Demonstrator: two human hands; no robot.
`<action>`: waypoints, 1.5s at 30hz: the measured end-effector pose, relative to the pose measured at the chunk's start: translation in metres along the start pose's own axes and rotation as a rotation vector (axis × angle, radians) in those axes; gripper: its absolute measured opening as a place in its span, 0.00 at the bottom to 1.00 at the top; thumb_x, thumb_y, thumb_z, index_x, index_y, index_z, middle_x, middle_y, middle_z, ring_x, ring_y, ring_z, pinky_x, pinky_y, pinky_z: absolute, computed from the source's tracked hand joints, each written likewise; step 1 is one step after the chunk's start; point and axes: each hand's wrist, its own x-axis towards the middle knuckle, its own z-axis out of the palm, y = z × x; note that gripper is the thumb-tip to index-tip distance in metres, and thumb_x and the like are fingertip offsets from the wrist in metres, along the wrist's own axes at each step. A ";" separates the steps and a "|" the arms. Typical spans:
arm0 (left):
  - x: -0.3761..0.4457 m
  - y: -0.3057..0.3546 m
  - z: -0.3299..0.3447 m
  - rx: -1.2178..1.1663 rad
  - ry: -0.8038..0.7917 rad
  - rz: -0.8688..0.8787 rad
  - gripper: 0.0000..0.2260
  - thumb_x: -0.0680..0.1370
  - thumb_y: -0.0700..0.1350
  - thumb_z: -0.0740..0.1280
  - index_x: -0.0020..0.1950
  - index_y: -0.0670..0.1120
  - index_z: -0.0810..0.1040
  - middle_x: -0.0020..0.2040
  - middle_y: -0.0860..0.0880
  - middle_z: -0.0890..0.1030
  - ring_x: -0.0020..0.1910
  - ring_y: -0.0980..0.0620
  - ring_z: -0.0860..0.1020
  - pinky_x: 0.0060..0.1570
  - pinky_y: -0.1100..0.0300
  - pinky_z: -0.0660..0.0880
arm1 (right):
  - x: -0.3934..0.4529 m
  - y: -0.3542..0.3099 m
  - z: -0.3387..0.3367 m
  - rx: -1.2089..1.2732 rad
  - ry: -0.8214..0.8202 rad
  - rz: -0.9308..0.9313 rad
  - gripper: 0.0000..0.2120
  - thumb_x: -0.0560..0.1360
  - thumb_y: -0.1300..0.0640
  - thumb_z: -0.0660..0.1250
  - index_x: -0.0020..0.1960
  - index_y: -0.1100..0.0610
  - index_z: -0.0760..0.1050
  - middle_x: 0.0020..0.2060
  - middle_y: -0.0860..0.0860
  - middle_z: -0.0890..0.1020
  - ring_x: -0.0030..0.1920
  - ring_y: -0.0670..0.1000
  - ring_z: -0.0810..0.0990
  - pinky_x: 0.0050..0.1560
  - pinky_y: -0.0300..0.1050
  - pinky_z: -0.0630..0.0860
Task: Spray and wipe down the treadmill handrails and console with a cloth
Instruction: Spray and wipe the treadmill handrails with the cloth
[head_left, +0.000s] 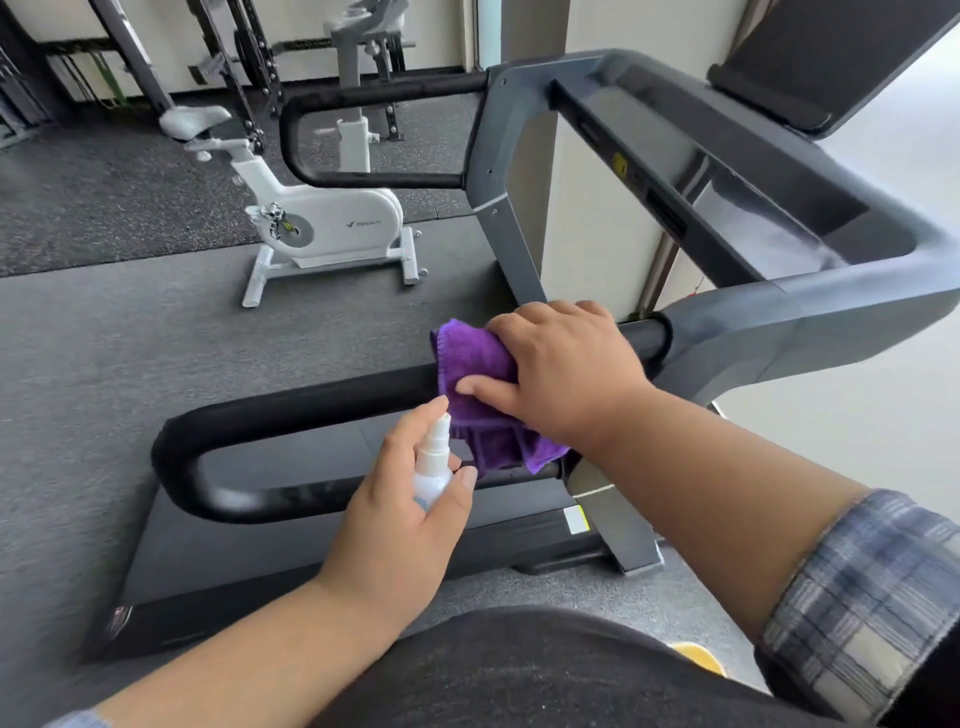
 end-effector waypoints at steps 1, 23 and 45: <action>0.001 0.002 0.004 0.001 -0.001 -0.003 0.28 0.76 0.51 0.67 0.60 0.82 0.58 0.49 0.61 0.79 0.50 0.59 0.77 0.46 0.75 0.69 | -0.003 0.011 -0.001 -0.005 0.012 0.021 0.37 0.72 0.22 0.45 0.56 0.47 0.78 0.48 0.46 0.81 0.52 0.54 0.79 0.56 0.51 0.70; -0.011 0.030 0.053 0.044 0.162 -0.045 0.32 0.77 0.43 0.70 0.61 0.79 0.62 0.48 0.61 0.79 0.49 0.58 0.78 0.47 0.76 0.69 | -0.008 0.005 0.014 0.044 0.126 -0.100 0.30 0.74 0.28 0.54 0.58 0.51 0.76 0.47 0.49 0.81 0.48 0.57 0.79 0.54 0.55 0.69; -0.031 0.033 0.064 0.129 0.207 -0.079 0.24 0.74 0.57 0.64 0.64 0.79 0.59 0.50 0.59 0.78 0.50 0.55 0.78 0.50 0.67 0.73 | -0.015 0.034 0.012 0.032 0.153 -0.120 0.32 0.73 0.24 0.54 0.56 0.51 0.74 0.46 0.50 0.80 0.46 0.58 0.78 0.53 0.55 0.67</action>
